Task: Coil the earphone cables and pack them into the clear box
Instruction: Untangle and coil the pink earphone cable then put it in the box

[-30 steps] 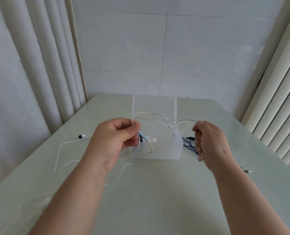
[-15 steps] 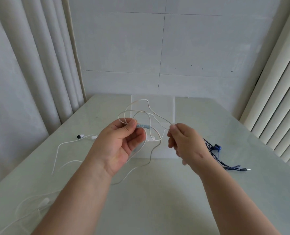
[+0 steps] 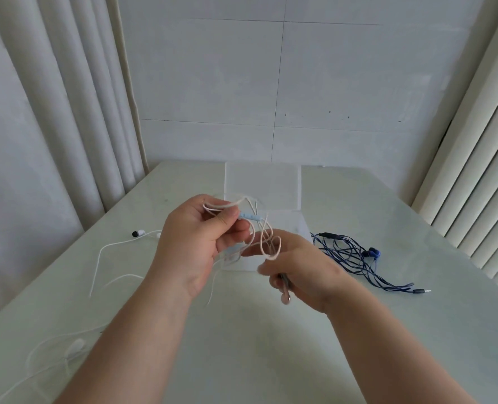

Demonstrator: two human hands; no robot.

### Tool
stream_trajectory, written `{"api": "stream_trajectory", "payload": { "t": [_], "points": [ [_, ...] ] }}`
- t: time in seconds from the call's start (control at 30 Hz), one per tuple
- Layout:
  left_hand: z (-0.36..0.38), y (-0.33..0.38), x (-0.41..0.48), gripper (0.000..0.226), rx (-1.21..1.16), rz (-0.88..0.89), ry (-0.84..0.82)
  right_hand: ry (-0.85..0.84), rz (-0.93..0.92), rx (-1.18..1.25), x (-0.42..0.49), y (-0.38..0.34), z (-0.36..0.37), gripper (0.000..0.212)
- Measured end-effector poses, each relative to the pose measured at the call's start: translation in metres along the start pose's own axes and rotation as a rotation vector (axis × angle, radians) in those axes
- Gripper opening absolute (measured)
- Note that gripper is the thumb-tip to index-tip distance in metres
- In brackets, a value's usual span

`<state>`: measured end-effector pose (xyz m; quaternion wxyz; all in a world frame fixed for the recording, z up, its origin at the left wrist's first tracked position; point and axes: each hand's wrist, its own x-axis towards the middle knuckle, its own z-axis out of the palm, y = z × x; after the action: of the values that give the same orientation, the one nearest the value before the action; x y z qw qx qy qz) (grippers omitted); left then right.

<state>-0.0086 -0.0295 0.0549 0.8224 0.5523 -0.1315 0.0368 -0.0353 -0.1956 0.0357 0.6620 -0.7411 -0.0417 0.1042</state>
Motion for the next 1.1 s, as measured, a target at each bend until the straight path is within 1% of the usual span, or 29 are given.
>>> {"api": "stream_trajectory", "payload": {
  "t": [0.07,0.13,0.23,0.4,0.5,0.57,0.63,0.7,0.8,0.87,0.93,1.0,1.1],
  "points": [
    [0.000,0.000,0.000,0.031,0.110,0.059,0.009,-0.031,-0.032,-0.035,0.001,0.002,0.003,0.038],
    [0.001,0.001,-0.001,0.028,0.151,0.081,0.018,-0.039,-0.068,-0.018,0.002,0.003,0.006,0.039],
    [0.005,-0.001,-0.002,0.023,0.140,0.065,0.024,0.006,-0.081,-0.035,0.002,0.001,0.009,0.037],
    [0.004,0.000,0.000,0.028,0.148,0.092,0.053,0.097,-0.021,-0.020,0.003,0.000,0.006,0.017],
    [0.000,0.002,0.001,0.034,0.119,0.104,0.089,0.057,-0.001,-0.027,0.002,0.000,-0.001,0.015],
    [-0.003,0.002,0.003,0.031,0.081,0.095,0.157,0.019,-0.004,-0.068,0.000,-0.002,-0.009,0.013],
    [-0.007,0.004,0.006,0.026,0.012,0.070,0.240,0.001,-0.030,-0.119,-0.002,-0.004,-0.018,0.016],
    [-0.013,0.006,0.010,0.026,-0.081,0.040,0.313,0.008,-0.044,-0.164,-0.005,-0.006,-0.028,0.021],
    [-0.025,0.008,0.016,0.027,-0.113,0.002,0.391,0.024,-0.066,-0.163,-0.010,-0.010,-0.041,0.017],
    [-0.031,0.005,0.018,0.024,-0.059,-0.046,0.420,0.022,-0.081,-0.173,-0.013,-0.012,-0.047,0.017],
    [-0.037,0.001,0.019,0.022,0.048,-0.075,0.431,0.046,-0.070,-0.254,-0.015,-0.015,-0.048,0.019],
    [-0.041,-0.002,0.019,0.024,0.144,-0.094,0.421,0.094,-0.058,-0.382,-0.016,-0.016,-0.048,0.019],
    [-0.042,-0.003,0.019,0.033,0.199,-0.212,0.438,0.139,-0.035,-0.520,-0.016,-0.012,-0.049,0.028]
  ]
}}
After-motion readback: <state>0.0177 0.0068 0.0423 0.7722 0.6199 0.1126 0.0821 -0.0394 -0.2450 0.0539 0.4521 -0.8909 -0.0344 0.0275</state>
